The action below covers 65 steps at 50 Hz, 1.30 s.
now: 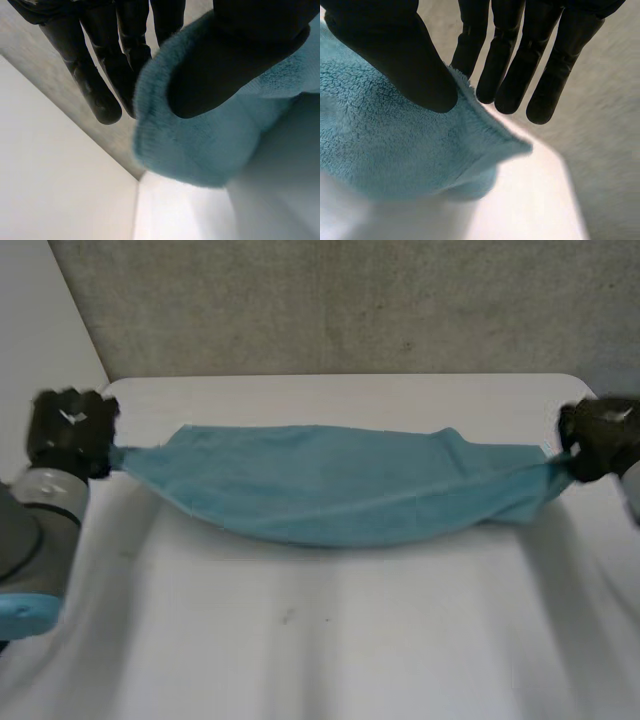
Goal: Fold the laundry
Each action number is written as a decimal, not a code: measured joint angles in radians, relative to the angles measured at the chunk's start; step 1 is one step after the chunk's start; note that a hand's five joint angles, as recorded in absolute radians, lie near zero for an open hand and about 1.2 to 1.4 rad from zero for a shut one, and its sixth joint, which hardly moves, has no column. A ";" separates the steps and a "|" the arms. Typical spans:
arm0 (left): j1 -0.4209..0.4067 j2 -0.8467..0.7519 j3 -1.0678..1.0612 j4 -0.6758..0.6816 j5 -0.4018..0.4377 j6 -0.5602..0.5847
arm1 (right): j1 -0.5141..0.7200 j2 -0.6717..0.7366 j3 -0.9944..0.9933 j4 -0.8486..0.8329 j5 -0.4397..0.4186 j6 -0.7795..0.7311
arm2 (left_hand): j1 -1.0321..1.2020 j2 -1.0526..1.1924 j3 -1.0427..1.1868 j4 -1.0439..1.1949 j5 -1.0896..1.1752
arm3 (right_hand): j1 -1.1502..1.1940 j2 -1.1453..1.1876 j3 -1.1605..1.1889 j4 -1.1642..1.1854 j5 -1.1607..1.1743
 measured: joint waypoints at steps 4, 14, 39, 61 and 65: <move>0.019 0.150 0.014 -0.101 0.005 -0.003 | -0.039 -0.129 -0.074 0.175 -0.003 -0.081 | 0.000 0.000 0.000 0.000 0.000 | 0.000 0.000 0.000 0.000 0.000; 0.052 0.401 0.083 -0.337 0.042 -0.007 | -0.096 -0.326 -0.246 0.532 -0.023 -0.344 | 0.002 0.000 0.000 0.000 0.000 | 0.000 0.000 0.000 0.000 0.003; 0.067 -0.223 0.254 -0.418 0.062 0.055 | 0.071 0.268 -0.253 0.200 0.016 -0.376 | 0.002 0.000 0.000 0.000 0.001 | 0.000 0.000 0.000 0.003 0.009; 0.042 -0.458 0.465 -0.278 -0.032 0.084 | 0.127 0.636 -0.582 -0.045 0.161 -0.326 | 0.002 0.000 0.000 0.000 0.001 | 0.000 0.000 0.000 0.003 0.009; 0.040 -0.480 0.474 -0.280 -0.057 0.102 | 0.131 0.696 -0.639 -0.084 0.164 -0.327 | 0.002 0.000 0.000 0.000 0.001 | 0.000 0.000 0.000 0.003 0.009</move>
